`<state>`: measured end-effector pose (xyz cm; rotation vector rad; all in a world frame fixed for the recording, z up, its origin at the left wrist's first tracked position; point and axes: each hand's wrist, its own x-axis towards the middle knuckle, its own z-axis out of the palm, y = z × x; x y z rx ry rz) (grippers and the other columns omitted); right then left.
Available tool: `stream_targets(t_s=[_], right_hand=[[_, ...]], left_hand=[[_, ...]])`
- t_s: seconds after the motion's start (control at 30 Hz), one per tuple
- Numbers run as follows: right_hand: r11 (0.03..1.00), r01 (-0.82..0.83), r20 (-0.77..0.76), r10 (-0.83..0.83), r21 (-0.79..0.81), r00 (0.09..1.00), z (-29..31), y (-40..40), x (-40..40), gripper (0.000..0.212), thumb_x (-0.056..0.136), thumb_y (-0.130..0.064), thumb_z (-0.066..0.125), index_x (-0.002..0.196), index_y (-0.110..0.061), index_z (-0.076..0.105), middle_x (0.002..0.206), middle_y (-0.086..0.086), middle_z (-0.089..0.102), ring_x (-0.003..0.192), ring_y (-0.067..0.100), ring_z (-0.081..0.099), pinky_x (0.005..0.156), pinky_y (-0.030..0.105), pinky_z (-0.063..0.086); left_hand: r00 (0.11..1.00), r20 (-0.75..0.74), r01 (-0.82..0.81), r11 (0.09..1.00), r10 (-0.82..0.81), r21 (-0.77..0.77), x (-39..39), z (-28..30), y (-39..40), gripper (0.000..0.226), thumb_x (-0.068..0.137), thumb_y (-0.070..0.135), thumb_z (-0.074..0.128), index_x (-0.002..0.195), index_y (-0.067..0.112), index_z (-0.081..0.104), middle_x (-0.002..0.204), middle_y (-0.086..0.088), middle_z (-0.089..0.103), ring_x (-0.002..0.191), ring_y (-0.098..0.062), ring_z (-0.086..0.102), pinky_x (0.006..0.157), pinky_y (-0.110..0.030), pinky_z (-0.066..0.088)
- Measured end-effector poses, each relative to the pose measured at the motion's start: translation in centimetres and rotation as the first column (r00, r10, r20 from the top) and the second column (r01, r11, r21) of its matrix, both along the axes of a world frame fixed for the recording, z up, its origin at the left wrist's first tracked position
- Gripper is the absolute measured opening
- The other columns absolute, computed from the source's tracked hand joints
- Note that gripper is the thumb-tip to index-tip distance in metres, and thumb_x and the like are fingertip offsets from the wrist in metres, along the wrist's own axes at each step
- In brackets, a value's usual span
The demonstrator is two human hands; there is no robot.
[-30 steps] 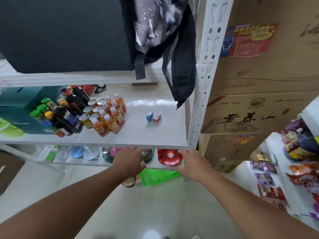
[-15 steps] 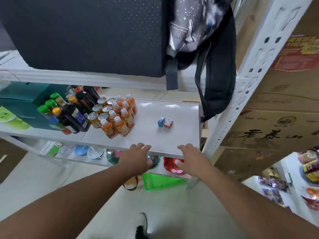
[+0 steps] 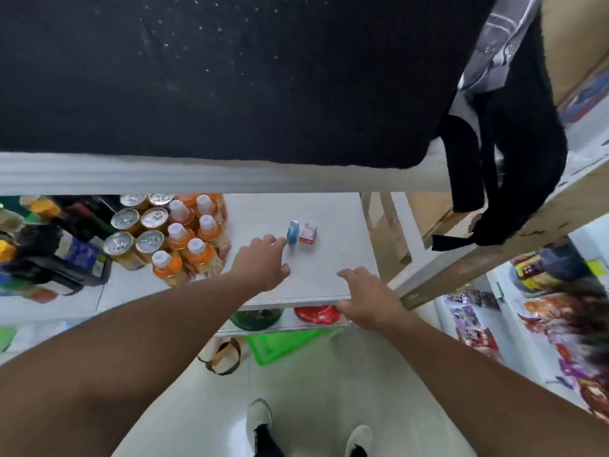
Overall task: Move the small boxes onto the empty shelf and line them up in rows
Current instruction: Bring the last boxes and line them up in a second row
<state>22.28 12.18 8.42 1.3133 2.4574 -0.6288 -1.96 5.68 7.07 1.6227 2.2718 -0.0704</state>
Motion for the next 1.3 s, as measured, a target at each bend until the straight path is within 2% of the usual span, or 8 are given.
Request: stream_targets(t_s=[0.2, 0.43, 0.67, 0.83, 0.97, 1.1, 1.2, 1.3], right_hand=[[1.0, 0.002, 0.018, -0.002, -0.011, 1.0, -1.5, 2.9, -1.6, 0.071, 0.092, -0.04, 0.066, 0.157, -0.028, 0.041, 0.147, 0.004, 0.049, 0.13, 0.03, 0.056, 0.102, 0.046, 0.053], [0.987, -0.104, -0.06, 0.112, 0.126, 0.992, -5.4, 9.3, -7.9, 0.07, 0.091, -0.032, 0.072, 0.155, -0.027, 0.043, 0.142, 0.003, 0.053, 0.124, 0.031, 0.057, 0.096, 0.046, 0.057], [0.936, -0.284, -0.102, 0.309, 0.208, 0.946, -9.8, 13.9, -11.7, 0.078, 0.089, -0.016, 0.077, 0.158, -0.033, 0.045, 0.162, -0.005, 0.044, 0.137, 0.027, 0.051, 0.105, 0.046, 0.055], [0.855, -0.425, -0.056, 0.46, 0.298, 0.886, -11.0, 14.8, -12.5, 0.052, 0.093, -0.013, 0.072, 0.14, -0.033, 0.061, 0.144, -0.006, 0.059, 0.124, 0.027, 0.06, 0.091, 0.046, 0.06], [0.84, -0.442, -0.027, 0.473, 0.316, 0.881, -9.0, 14.6, -11.4, 0.037, 0.09, -0.026, 0.073, 0.126, -0.027, 0.065, 0.128, -0.001, 0.062, 0.114, 0.028, 0.062, 0.08, 0.041, 0.057], [0.851, -0.431, -0.041, 0.462, 0.301, 0.886, -5.3, 13.3, -9.3, 0.033, 0.09, -0.03, 0.07, 0.123, -0.027, 0.065, 0.116, 0.0, 0.068, 0.108, 0.028, 0.062, 0.072, 0.035, 0.044], [0.878, -0.393, -0.073, 0.426, 0.275, 0.902, -1.9, 11.8, -7.9, 0.032, 0.09, -0.032, 0.069, 0.121, -0.028, 0.064, 0.111, 0.0, 0.068, 0.101, 0.027, 0.063, 0.07, 0.035, 0.048], [0.91, -0.333, -0.091, 0.363, 0.246, 0.927, 1.4, 9.9, -6.2, 0.032, 0.089, -0.035, 0.066, 0.12, -0.032, 0.062, 0.106, -0.002, 0.068, 0.091, 0.026, 0.066, 0.064, 0.031, 0.049]], left_hand=[[0.993, 0.034, 0.109, 0.992, -0.111, 0.057, -2.2, -2.0, 6.5, 0.074, 0.093, 0.032, 0.072, 0.159, 0.024, 0.039, 0.159, -0.005, 0.046, 0.134, -0.034, 0.052, 0.103, -0.05, 0.052], [0.987, 0.027, 0.159, 0.987, -0.159, 0.032, -4.9, -6.2, 10.3, 0.079, 0.092, 0.039, 0.079, 0.16, 0.026, 0.04, 0.161, 0.0, 0.046, 0.139, -0.031, 0.05, 0.104, -0.048, 0.051], [0.99, 0.12, 0.042, 0.972, -0.071, 0.23, -5.7, -9.0, 10.1, 0.061, 0.091, 0.042, 0.08, 0.146, 0.026, 0.057, 0.14, 0.002, 0.062, 0.125, -0.025, 0.06, 0.098, -0.04, 0.052], [0.978, 0.2, -0.106, 0.955, 0.05, 0.278, -6.1, -9.2, 8.4, 0.059, 0.085, 0.044, 0.087, 0.137, 0.025, 0.065, 0.131, 0.004, 0.069, 0.11, -0.017, 0.064, 0.089, -0.032, 0.053], [0.959, 0.258, -0.188, 0.946, 0.118, 0.264, -6.3, -7.5, 6.4, 0.059, 0.088, 0.038, 0.087, 0.14, 0.023, 0.064, 0.135, 0.003, 0.067, 0.11, -0.015, 0.064, 0.083, -0.026, 0.05], [0.953, 0.268, -0.206, 0.948, 0.139, 0.241, -5.3, -3.3, 4.4, 0.059, 0.09, 0.036, 0.087, 0.142, 0.024, 0.062, 0.139, 0.002, 0.066, 0.115, -0.015, 0.064, 0.083, -0.025, 0.053], [0.941, 0.304, -0.231, 0.94, 0.15, 0.253, -4.2, 0.6, 2.8, 0.059, 0.088, 0.037, 0.088, 0.141, 0.028, 0.063, 0.14, 0.003, 0.066, 0.115, -0.016, 0.066, 0.076, -0.02, 0.057], [0.927, 0.319, -0.28, 0.931, 0.198, 0.236, -2.8, 4.3, 0.8, 0.06, 0.088, 0.036, 0.088, 0.142, 0.028, 0.063, 0.139, 0.004, 0.064, 0.116, -0.016, 0.065, 0.081, -0.025, 0.06]])
